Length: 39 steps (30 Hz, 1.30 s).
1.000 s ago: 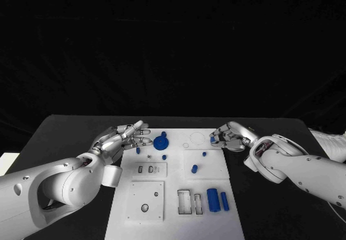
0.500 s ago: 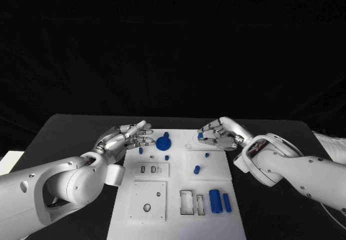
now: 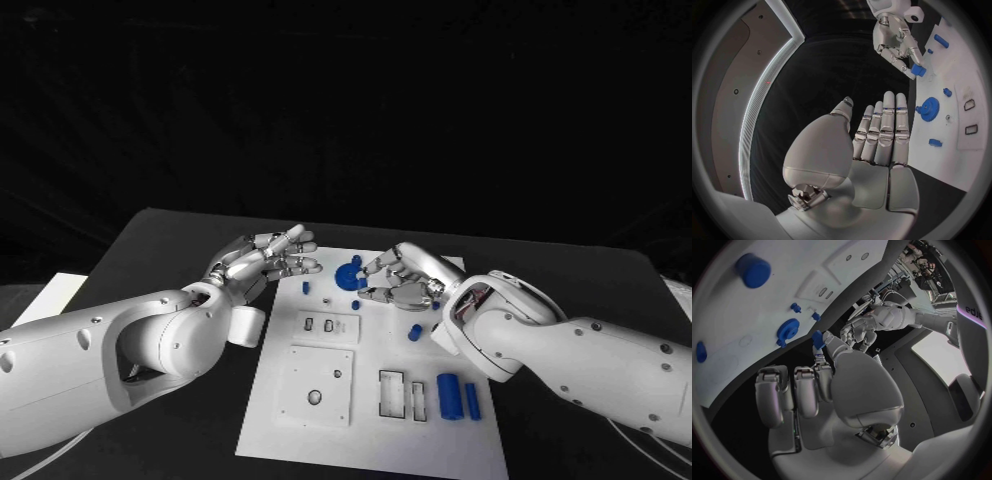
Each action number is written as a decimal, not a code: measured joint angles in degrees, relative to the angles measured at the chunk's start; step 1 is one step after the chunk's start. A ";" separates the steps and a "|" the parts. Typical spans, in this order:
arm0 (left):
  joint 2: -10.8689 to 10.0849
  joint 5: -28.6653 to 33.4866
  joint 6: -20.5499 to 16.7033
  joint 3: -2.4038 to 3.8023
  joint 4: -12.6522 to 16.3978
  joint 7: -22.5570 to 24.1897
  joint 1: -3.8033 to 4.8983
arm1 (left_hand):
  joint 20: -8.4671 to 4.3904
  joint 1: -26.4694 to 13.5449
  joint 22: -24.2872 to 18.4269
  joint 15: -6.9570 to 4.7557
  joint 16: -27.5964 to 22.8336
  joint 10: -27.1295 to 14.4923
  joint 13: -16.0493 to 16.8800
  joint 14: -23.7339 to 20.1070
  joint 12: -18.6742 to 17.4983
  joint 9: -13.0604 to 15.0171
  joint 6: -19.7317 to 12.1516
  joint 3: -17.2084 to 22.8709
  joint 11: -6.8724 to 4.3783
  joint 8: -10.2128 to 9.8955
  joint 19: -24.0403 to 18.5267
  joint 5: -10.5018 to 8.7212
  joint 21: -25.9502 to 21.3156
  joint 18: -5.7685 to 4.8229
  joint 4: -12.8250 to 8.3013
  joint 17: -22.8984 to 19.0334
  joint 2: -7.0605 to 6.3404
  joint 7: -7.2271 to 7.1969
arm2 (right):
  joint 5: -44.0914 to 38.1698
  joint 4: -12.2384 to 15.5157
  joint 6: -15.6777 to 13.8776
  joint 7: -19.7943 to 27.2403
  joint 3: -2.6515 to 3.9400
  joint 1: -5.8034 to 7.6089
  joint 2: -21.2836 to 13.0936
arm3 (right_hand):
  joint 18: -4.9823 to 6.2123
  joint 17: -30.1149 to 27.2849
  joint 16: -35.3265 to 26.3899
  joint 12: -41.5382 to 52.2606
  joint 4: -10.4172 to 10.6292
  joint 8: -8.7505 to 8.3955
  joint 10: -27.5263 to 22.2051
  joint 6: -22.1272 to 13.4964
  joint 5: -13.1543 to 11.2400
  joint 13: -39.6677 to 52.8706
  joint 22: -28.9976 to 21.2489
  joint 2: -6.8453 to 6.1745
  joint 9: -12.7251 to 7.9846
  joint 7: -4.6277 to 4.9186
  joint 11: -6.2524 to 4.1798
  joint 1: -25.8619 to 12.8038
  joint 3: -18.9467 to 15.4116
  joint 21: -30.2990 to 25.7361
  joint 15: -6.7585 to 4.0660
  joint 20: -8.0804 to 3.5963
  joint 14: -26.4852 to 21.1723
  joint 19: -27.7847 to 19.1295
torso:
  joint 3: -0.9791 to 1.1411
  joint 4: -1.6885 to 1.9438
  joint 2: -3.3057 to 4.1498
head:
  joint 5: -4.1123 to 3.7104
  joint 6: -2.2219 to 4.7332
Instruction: Assemble the parts on the task board
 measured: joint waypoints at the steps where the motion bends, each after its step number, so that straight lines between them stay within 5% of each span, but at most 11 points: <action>1: -0.01 0.09 0.00 0.00 -0.14 0.06 0.00 | 0.00 0.00 0.00 0.00 0.00 0.00 0.00 0.00 0.00 0.00 0.00 0.00 0.00 0.00 0.00 0.00 0.00 -0.01 0.00 0.00 0.00 0.00 | -0.34 -0.21 0.21 -0.21 -0.11 -0.12 0.49 | 0.00 0.00 0.00 0.00 0.00 0.00 0.00 0.00 0.00 0.00 0.00 0.00 0.00 0.00 0.00 0.00 0.00 0.00 0.00 0.00 0.00 0.00 | -0.05 0.04 -0.02 | 0.14 -0.07; 7: -0.13 0.56 -0.04 0.00 -0.90 0.40 0.02 | 0.00 0.00 0.00 0.00 0.00 0.00 0.00 0.00 0.00 0.00 -0.21 0.00 0.00 0.00 0.00 0.00 0.00 0.00 0.00 0.00 0.00 0.21 | -2.27 -1.98 1.81 -1.34 -1.01 -0.81 3.68 | 0.00 0.00 0.00 -0.02 0.00 -0.08 0.00 0.00 -0.01 0.00 -0.01 -0.22 0.01 -0.01 0.01 -0.22 -0.01 0.00 0.00 0.00 0.00 0.00 | -0.16 0.08 -0.08 | 0.95 -0.75; 16: -0.08 0.87 -0.04 0.01 -0.93 0.66 0.02 | 0.18 0.00 0.00 0.00 0.00 0.00 0.00 0.00 0.00 0.00 -0.21 0.00 0.00 0.00 -0.19 0.00 0.00 -0.01 0.00 -0.01 0.00 0.21 | -5.18 -3.73 3.57 -2.84 -1.46 -1.98 6.05 | 0.00 0.00 0.00 -0.02 -0.01 -0.35 -0.01 0.06 -0.06 -0.02 -0.01 -0.38 0.04 -0.08 0.01 -0.37 -0.01 0.00 0.00 0.00 0.00 0.00 | -0.17 0.14 -0.05 | 1.40 -1.54; 39: 0.20 1.05 0.01 0.01 -1.07 0.70 0.02 | 0.21 0.00 0.01 0.00 0.00 0.00 0.00 0.00 0.00 0.00 -0.21 0.00 0.00 0.00 -0.21 0.00 0.01 0.00 0.00 0.04 0.00 0.21 | -9.89 -4.58 5.98 -5.15 -1.41 -2.58 7.28 | 0.00 0.03 0.00 -0.02 -0.01 -0.17 -0.01 0.31 0.18 -0.70 0.03 -0.84 -0.02 -0.29 0.01 -0.82 -0.03 0.00 0.01 0.01 0.00 0.00 | -0.09 0.15 -0.02 | 1.65 -2.53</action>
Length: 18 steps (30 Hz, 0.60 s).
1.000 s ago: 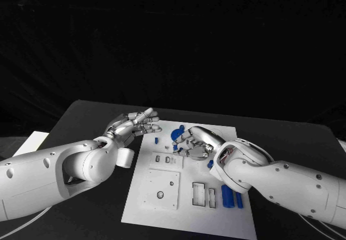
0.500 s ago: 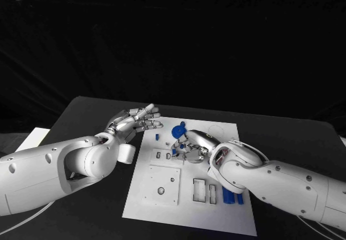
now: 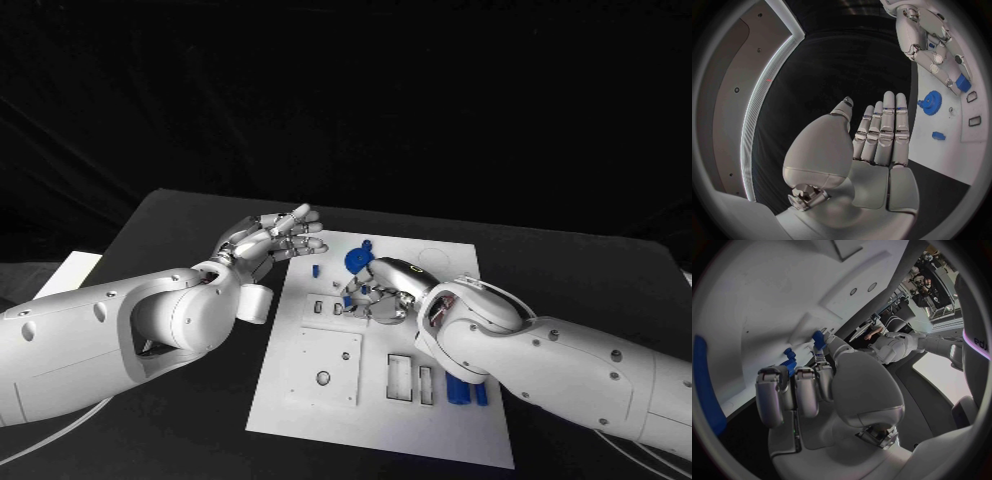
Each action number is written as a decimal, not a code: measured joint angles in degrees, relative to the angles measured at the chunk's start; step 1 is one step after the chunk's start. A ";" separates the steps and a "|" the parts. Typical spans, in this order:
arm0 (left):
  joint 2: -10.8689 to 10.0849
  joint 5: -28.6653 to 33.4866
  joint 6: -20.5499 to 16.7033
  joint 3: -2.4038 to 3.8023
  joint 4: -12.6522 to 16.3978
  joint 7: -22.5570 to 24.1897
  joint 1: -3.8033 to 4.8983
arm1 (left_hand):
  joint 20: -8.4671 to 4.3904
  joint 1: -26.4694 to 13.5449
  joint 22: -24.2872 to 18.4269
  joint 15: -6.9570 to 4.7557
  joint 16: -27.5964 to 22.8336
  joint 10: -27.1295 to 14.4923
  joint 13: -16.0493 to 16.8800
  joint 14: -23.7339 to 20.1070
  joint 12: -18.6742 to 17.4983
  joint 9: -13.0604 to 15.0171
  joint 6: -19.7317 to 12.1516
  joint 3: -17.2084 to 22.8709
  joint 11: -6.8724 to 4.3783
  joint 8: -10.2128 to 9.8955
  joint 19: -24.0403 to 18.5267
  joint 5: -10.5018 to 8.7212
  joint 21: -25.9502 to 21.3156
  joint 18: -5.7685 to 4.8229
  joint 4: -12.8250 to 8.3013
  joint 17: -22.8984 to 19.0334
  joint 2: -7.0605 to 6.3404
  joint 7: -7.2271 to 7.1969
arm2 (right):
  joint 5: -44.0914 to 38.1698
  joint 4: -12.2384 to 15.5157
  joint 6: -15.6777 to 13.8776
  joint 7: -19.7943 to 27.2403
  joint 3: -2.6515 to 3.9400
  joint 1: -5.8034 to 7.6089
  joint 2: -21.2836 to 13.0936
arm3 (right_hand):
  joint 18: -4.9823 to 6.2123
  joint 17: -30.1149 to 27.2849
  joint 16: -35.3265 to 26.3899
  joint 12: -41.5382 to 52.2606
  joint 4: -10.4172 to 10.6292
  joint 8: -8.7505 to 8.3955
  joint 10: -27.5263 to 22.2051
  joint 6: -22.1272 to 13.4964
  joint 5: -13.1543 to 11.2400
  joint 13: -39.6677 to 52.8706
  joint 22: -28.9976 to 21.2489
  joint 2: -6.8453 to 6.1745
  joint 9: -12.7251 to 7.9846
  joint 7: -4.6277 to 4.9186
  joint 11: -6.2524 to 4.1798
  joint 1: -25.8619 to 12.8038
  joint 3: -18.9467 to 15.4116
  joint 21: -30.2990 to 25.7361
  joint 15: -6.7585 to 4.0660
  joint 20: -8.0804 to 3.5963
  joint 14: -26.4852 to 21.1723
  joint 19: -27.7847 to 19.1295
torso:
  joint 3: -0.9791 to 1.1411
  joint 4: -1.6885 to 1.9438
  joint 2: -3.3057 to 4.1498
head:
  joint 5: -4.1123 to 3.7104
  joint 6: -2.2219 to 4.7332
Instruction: Assemble the parts on the task board
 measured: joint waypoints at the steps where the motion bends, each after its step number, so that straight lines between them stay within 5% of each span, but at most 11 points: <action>1: 0.01 0.00 0.00 0.00 0.00 0.00 0.00 | 0.00 0.00 0.00 0.00 0.00 0.00 0.00 0.00 0.00 0.00 0.00 0.00 0.00 0.00 0.00 0.00 0.00 0.01 0.00 0.00 0.00 0.00 | -0.07 -0.04 0.04 -0.02 0.01 0.00 0.03 | 0.00 0.00 0.00 0.00 0.00 0.00 0.00 0.05 0.00 -0.32 0.00 -0.10 0.00 -0.04 0.00 -0.10 0.00 0.00 0.00 0.00 0.00 0.00 | -0.01 0.00 0.00 | 0.01 -0.04; 18: -0.03 0.04 0.02 0.00 -0.01 -0.02 0.00 | 0.00 0.00 -0.06 0.20 0.00 0.00 0.00 -0.20 0.00 0.00 0.00 0.00 0.00 0.00 0.00 0.00 0.00 0.00 0.00 -0.01 0.00 0.00 | -1.52 -0.09 1.42 -1.04 0.21 0.01 0.21 | 0.00 -0.01 0.00 0.03 0.00 0.02 -0.07 0.41 0.00 -2.36 -0.01 -0.83 -0.02 -0.41 -0.07 -0.83 -0.01 0.00 0.00 0.00 0.00 0.00 | -0.07 0.01 -0.01 | 0.11 -0.44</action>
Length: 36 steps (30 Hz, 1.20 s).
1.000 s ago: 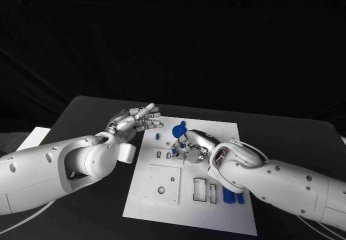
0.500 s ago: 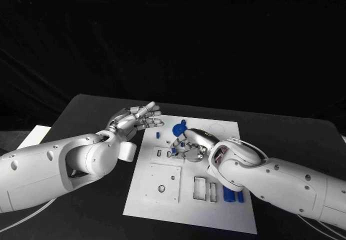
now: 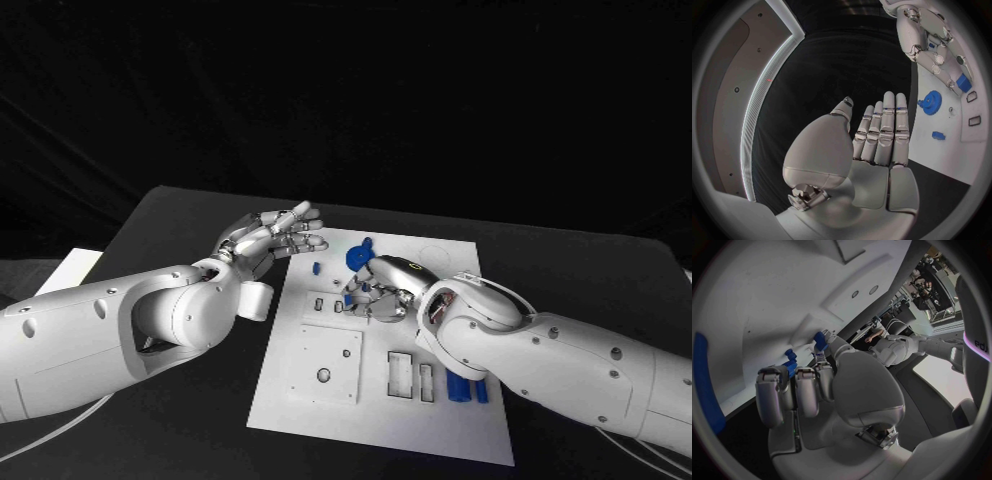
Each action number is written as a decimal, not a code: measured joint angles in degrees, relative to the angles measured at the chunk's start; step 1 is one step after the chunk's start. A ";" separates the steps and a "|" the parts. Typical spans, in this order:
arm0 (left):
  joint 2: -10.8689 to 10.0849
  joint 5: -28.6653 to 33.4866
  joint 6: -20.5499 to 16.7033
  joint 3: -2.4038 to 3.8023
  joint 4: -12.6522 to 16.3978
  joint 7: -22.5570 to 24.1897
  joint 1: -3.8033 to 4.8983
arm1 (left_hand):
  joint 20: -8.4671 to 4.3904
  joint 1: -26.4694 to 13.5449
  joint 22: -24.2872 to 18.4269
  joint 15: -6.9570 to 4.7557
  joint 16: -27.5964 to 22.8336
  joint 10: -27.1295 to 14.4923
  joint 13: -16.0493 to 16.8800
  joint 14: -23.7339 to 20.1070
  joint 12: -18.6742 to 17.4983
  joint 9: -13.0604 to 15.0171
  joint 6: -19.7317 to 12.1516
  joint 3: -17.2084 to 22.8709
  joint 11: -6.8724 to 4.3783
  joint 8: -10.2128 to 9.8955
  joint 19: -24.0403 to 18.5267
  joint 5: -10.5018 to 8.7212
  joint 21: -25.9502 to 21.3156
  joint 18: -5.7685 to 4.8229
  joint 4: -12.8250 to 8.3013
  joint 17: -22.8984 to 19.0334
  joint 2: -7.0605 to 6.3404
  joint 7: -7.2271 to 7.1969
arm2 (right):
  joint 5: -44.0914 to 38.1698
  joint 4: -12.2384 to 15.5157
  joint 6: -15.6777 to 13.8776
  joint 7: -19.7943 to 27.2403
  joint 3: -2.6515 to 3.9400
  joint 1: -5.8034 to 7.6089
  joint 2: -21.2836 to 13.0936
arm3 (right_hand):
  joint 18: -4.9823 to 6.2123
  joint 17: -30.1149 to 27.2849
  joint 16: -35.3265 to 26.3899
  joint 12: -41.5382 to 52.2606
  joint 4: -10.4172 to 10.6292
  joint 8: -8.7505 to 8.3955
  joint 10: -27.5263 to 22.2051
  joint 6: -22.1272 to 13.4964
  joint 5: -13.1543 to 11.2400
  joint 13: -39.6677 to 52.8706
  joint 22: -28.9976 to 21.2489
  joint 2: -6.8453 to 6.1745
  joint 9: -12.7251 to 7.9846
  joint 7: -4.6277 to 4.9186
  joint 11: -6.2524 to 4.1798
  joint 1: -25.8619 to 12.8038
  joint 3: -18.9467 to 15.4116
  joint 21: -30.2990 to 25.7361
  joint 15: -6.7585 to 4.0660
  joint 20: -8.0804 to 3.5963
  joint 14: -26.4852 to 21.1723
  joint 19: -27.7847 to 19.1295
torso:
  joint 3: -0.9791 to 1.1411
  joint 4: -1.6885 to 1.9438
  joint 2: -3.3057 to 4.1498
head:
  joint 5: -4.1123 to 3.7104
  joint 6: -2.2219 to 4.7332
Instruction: Assemble the parts on the task board
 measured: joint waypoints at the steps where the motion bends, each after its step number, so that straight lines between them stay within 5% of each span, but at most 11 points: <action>1: 0.00 0.00 0.00 0.00 0.00 0.00 0.00 | 0.00 0.00 0.00 0.00 0.00 0.00 0.00 0.00 0.00 0.00 0.00 0.00 0.00 0.00 0.00 0.00 0.00 0.00 0.00 0.00 0.00 0.00 | -0.10 -0.03 0.13 -0.12 0.01 0.02 0.02 | 0.00 0.00 0.00 0.01 0.00 0.02 -0.12 0.00 0.00 -0.38 0.00 -0.07 0.01 0.00 -0.12 -0.07 0.00 0.00 0.00 0.00 0.00 0.00 | 0.01 -0.01 0.00 | 0.00 -0.01; 27: -0.04 0.03 0.02 0.00 0.01 -0.05 0.00 | 0.00 0.00 0.01 0.00 0.00 0.00 0.00 0.00 0.00 0.00 0.00 0.00 0.00 0.00 0.00 0.00 0.00 0.00 0.00 0.05 0.00 0.00 | -1.95 -0.06 1.11 -1.77 -0.09 -0.02 0.13 | 0.00 -0.02 0.00 -2.86 0.30 -0.69 -1.92 -3.10 0.11 -3.65 -0.02 -2.93 -0.28 1.26 0.99 -2.33 -0.61 0.00 0.43 0.00 0.00 0.00 | 0.03 -0.03 0.00 | -0.16 -0.15; 36: -0.01 0.03 0.04 -0.01 0.00 -0.08 0.00 | 0.00 0.00 0.01 0.00 0.00 0.00 0.00 0.00 0.00 0.00 0.00 0.00 0.00 0.00 0.00 0.00 0.00 0.00 0.00 0.04 0.00 0.00 | -2.21 -0.09 0.86 -2.04 -0.17 -0.08 0.16 | 0.00 -0.02 0.00 -6.25 1.02 -0.89 -4.14 -4.83 -1.92 -3.67 -0.02 -4.24 -0.33 1.52 1.41 -3.64 -2.43 0.00 0.47 0.00 -0.04 0.00 | 0.02 -0.05 0.01 | -0.23 -0.18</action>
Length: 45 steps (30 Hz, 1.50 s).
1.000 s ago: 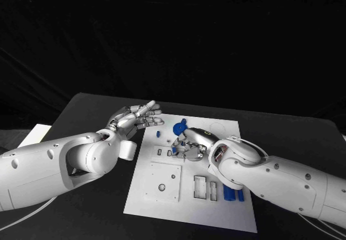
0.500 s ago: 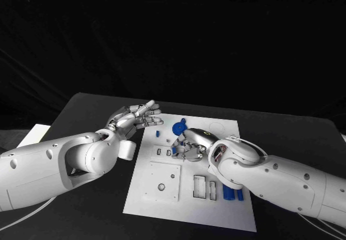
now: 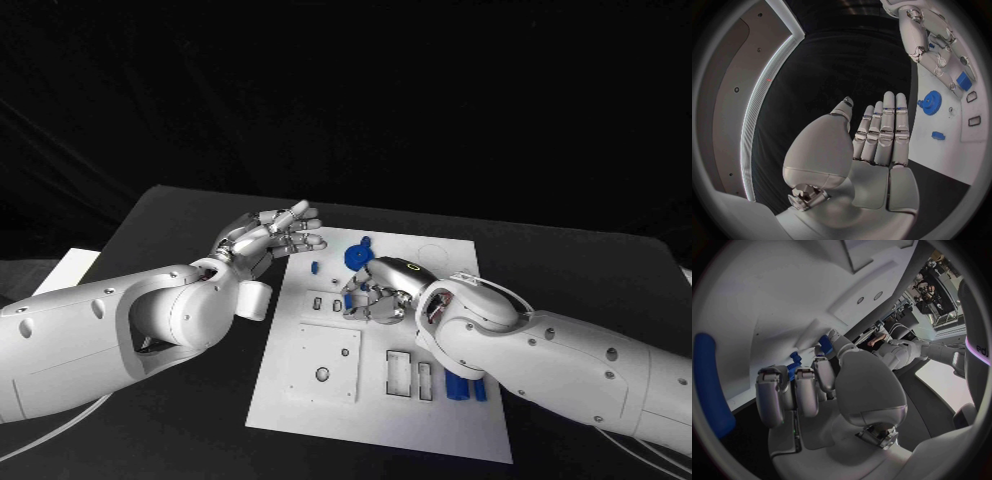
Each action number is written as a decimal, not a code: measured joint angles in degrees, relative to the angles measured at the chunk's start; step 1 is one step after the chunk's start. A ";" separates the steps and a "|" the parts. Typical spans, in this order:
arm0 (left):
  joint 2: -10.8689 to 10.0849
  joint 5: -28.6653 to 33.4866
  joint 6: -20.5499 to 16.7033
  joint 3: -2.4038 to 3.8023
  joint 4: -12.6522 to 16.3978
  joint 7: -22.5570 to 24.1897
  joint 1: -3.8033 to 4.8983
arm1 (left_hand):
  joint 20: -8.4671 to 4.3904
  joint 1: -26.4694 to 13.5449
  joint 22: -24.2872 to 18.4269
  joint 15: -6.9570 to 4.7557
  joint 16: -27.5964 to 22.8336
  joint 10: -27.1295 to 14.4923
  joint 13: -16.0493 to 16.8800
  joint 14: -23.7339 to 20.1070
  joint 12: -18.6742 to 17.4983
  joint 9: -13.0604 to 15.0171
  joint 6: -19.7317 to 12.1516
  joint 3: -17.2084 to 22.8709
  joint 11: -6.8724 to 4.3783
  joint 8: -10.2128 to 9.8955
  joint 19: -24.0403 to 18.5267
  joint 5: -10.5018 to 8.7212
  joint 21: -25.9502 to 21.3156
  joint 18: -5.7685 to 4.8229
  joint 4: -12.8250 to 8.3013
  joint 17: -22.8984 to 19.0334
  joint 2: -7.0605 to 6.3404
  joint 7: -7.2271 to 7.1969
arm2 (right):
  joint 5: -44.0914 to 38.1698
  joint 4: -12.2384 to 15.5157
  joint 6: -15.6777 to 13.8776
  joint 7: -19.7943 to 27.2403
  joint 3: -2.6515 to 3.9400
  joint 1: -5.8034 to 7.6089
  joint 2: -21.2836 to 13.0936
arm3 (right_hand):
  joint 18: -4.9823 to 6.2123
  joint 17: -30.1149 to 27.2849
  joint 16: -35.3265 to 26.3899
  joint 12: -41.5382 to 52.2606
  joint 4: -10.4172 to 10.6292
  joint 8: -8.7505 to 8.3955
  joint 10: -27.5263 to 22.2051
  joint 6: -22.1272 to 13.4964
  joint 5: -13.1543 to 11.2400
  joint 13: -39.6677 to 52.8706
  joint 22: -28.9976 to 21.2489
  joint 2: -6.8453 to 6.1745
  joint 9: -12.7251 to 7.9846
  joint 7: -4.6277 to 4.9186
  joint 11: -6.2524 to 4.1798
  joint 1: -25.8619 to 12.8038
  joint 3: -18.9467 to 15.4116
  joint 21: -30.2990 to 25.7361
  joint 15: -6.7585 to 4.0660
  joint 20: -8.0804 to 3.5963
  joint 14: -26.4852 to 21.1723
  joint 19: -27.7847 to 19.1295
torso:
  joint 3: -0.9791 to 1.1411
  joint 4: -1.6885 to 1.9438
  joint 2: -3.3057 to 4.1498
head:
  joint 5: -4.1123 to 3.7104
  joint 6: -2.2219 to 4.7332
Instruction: Assemble the parts on the task board
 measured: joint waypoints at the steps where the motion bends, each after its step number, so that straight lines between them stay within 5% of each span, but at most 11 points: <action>1: 0.00 0.00 0.00 0.00 0.00 -0.01 0.00 | 0.00 0.00 0.00 0.00 0.00 0.00 0.00 0.00 0.00 0.00 0.00 0.00 0.00 0.00 0.00 0.00 0.00 0.00 0.00 0.00 0.00 0.00 | -0.01 0.00 -0.04 -0.01 -0.02 -0.01 0.00 | 0.00 0.00 0.00 -0.45 0.18 0.02 -0.38 -0.32 -0.35 -0.01 0.00 -0.31 0.12 0.04 0.02 -0.32 -0.18 0.00 0.31 0.02 -0.02 -0.02 | 0.00 0.00 0.00 | -0.01 0.00; 6: 0.02 0.00 0.03 0.00 0.00 -0.03 0.00 | 0.00 0.00 0.00 0.00 0.00 0.00 0.00 0.00 0.00 0.00 0.00 0.00 0.00 0.00 0.00 0.00 0.00 0.00 0.00 0.00 0.00 0.00 | -0.04 0.12 -0.66 0.01 -0.16 -0.12 0.01 | 0.00 0.00 0.00 -1.74 1.03 0.43 -1.24 -2.40 -2.71 -0.01 0.00 -0.71 0.12 0.35 0.22 -0.71 -1.90 0.00 0.38 0.43 0.05 0.00 | 0.01 0.01 0.00 | -0.08 0.04; 16: 0.14 0.00 0.21 0.00 -0.39 -0.17 0.00 | 0.00 0.00 -0.04 0.00 0.00 0.00 0.00 0.00 0.00 0.00 0.00 0.16 0.00 -0.23 0.00 0.00 0.00 0.00 -0.17 0.25 0.00 0.00 | 0.22 2.35 -4.70 2.04 -0.42 -0.52 -1.90 | 0.01 -0.01 0.22 -1.22 1.83 0.00 -1.42 -3.67 -2.88 -0.02 0.04 -1.25 -0.03 1.04 0.40 -0.62 -3.10 0.00 0.79 0.84 0.05 -0.01 | 0.05 0.03 -0.02 | -0.07 0.24; 23: 0.21 -1.03 1.59 -0.01 -1.28 -0.85 0.00 | -2.12 0.44 1.24 -2.44 3.40 2.89 0.47 6.04 0.51 0.15 2.18 0.40 -2.06 -0.23 4.73 -0.66 3.05 0.00 -0.89 3.05 0.44 -2.16 | 2.63 5.63 -8.24 8.53 -0.04 -0.05 -5.89 | 0.01 -0.01 0.22 -1.22 2.38 0.00 -1.42 -4.22 -2.88 -0.02 0.04 -1.25 -0.03 0.98 0.41 -0.62 -4.28 0.00 0.79 0.84 0.05 -0.01 | 0.08 -0.11 -0.22 | 0.19 0.18; 28: 0.92 -3.16 2.59 -0.01 -2.79 -2.14 -0.01 | -5.00 0.42 5.12 -4.98 12.79 8.14 1.60 14.03 2.28 0.16 4.19 0.40 -4.08 -0.23 13.27 -0.67 10.78 0.00 -1.20 10.16 0.42 -3.49 | 5.46 7.77 -9.41 13.45 0.38 0.39 -9.03 | 0.01 -0.01 0.22 -1.22 2.54 0.00 -1.42 -4.28 -2.87 -0.02 0.03 -1.25 -0.04 1.03 0.41 -0.62 -4.44 0.00 0.78 0.83 0.05 -0.01 | 0.26 -0.41 -0.63 | 0.52 0.18; 30: 1.29 -4.14 2.76 -0.01 -3.44 -2.97 -0.01 | -6.19 0.11 7.63 -6.08 28.82 11.19 2.83 16.92 4.01 0.23 4.90 0.49 -5.01 0.04 16.47 -0.67 15.25 0.00 -1.30 24.88 0.07 -4.19 | 6.70 8.71 -9.61 14.93 0.56 0.61 -10.34 | 0.01 0.02 0.22 -1.22 2.54 0.00 -1.62 -4.28 -2.62 -0.02 0.03 -1.25 -0.04 1.04 0.61 -0.62 -4.44 0.00 0.78 0.84 0.05 -0.01 | 0.37 -0.53 -0.80 | 0.59 0.24; 33: 1.82 -6.31 2.83 -0.01 -4.51 -5.35 0.00 | -7.86 -0.16 19.93 -7.30 54.67 13.22 7.55 17.71 9.19 0.70 6.13 0.72 -6.01 0.83 19.05 -0.67 28.58 -0.91 -1.53 49.21 -0.93 -5.21 | 9.52 10.72 -9.75 16.98 1.11 1.19 -12.95 | 0.01 0.04 0.22 -1.22 2.60 0.38 -1.62 -4.28 -1.70 -0.02 0.03 -0.67 0.09 1.04 0.60 -0.05 -4.70 0.00 0.78 0.84 0.05 -0.01 | 0.59 -0.70 -1.14 | 0.74 0.32; 35: 2.04 -8.42 2.88 -0.02 -4.97 -8.07 0.01 | -7.86 -0.91 31.57 -7.79 65.75 13.34 12.84 17.63 15.62 1.25 6.50 0.36 -6.31 1.96 21.07 -0.67 38.20 -2.40 -1.65 56.55 -1.65 -5.59 | 12.20 11.82 -9.74 18.01 1.30 2.04 -14.88 | 0.01 0.04 0.22 -1.22 2.78 0.44 -1.62 -4.14 -0.71 -0.02 0.03 -0.31 0.15 0.90 0.61 0.31 -5.01 0.00 0.78 0.84 0.05 -0.01 | 0.80 -0.83 -1.46 | 0.91 0.35; 37: 2.12 -10.81 3.00 -0.02 -5.22 -11.28 0.03 | -8.06 -3.13 42.73 -7.80 73.21 11.90 20.11 17.62 24.75 2.23 6.39 -0.87 -7.22 3.94 23.88 -0.88 46.54 -3.55 -0.41 57.96 -2.05 -5.94 | 15.18 12.47 -9.60 18.64 1.46 3.22 -16.84 | 0.01 0.04 0.22 -1.22 2.85 0.44 -1.62 -4.05 -0.03 -0.02 0.03 -0.11 0.15 0.80 0.60 0.51 -5.08 0.00 0.78 0.83 0.05 -0.01 | 0.98 -0.92 -1.80 | 1.12 0.35; 40: 2.33 -15.96 3.78 -0.07 -5.73 -18.15 0.50 | -8.68 -5.88 52.73 -7.83 77.16 9.56 35.35 17.65 41.90 4.10 5.81 -2.70 -7.74 7.55 26.38 -0.88 53.47 -4.29 1.42 58.16 -1.48 -6.43 | 20.67 12.64 -9.31 19.26 1.73 5.51 -19.89 | 0.01 0.03 0.22 -1.22 3.02 0.44 -1.62 -4.05 0.50 -0.02 0.02 -0.10 0.15 0.81 0.60 0.53 -5.25 0.00 0.78 0.83 0.05 -0.01 | 1.29 -1.07 -2.40 | 1.39 0.12; 45: 3.63 -27.65 6.34 -0.01 -6.76 -31.69 2.58 | -9.68 -9.29 59.78 -9.48 77.41 14.00 55.66 17.62 62.08 9.10 5.88 -6.25 -9.20 15.74 28.32 -0.88 57.91 -5.82 5.95 58.16 -0.92 -8.41 | 27.91 12.04 -8.71 19.59 1.83 8.06 -23.84 | 0.01 0.03 0.22 -1.22 3.16 0.44 -1.62 -3.89 1.04 -0.02 0.02 0.27 0.15 0.64 0.60 0.89 -5.40 0.00 0.78 0.83 0.05 -0.01 | 1.78 -1.30 -3.48 | 1.79 -0.37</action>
